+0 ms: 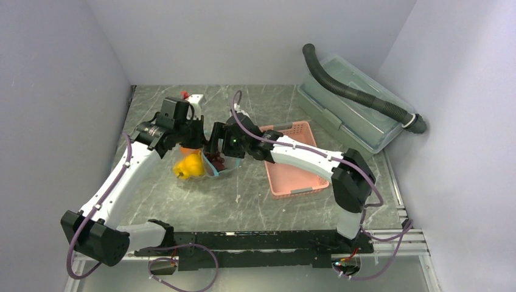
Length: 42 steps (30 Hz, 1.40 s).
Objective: Place the food in the zip-top bag and seal the zipper
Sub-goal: Place the fake fruit in the zipper food storage bag, then adjust the zipper food storage bag at the center of the board.
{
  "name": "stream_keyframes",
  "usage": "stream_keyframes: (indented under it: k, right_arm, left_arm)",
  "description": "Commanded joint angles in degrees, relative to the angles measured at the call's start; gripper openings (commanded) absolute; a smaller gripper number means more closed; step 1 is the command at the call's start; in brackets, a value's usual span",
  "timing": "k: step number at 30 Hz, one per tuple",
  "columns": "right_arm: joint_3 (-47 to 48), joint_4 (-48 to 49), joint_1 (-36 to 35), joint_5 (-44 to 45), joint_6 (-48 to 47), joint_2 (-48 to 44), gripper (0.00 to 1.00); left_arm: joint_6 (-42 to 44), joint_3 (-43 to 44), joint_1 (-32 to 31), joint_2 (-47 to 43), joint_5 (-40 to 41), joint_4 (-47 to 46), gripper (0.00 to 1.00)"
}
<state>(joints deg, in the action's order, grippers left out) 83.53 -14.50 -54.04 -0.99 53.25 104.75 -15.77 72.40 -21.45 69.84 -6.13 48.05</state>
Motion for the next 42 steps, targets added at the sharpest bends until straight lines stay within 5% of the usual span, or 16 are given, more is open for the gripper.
stream_keyframes:
  k: [1,23,42]
  right_arm:
    - [-1.7,1.8,-0.4,2.0,-2.6,-6.5,0.85]
    - [-17.8,1.0,0.0,9.0,-2.9,-14.3,0.73]
    - [-17.4,7.2,2.8,1.6,0.5,-7.0,0.44]
  left_arm:
    - [0.1,0.2,-0.1,-0.8,-0.6,-1.3,0.0]
    - [0.1,0.0,-0.1,-0.1,-0.2,-1.2,0.0]
    - [0.1,0.1,-0.1,-0.2,-0.1,-1.2,0.0]
